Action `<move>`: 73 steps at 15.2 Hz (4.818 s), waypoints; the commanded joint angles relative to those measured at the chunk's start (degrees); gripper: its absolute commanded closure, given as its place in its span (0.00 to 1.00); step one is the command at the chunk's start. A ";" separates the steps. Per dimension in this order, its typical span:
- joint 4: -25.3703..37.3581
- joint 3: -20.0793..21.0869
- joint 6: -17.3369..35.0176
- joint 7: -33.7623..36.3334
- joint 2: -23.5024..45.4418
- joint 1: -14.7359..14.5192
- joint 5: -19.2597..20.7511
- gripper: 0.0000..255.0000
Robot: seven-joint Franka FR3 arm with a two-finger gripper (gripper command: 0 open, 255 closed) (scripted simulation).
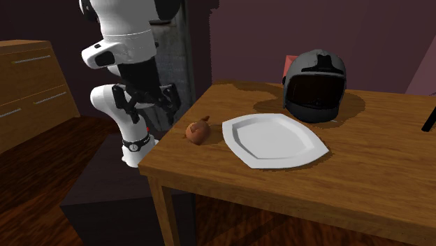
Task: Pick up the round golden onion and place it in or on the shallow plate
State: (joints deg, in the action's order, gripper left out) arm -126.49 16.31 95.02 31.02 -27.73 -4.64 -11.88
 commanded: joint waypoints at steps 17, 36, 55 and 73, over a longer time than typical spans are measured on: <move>2.12 6.45 8.41 9.41 10.36 -2.09 -5.26 0.00; 6.18 9.10 -0.86 19.08 8.42 -2.86 -4.38 0.00; 0.44 10.27 4.04 19.39 7.76 -3.49 -5.29 1.00; 8.46 9.14 -4.33 20.49 7.34 -3.16 -4.67 1.00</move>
State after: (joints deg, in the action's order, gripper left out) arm -118.75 25.48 91.35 51.34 -20.44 -7.82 -16.59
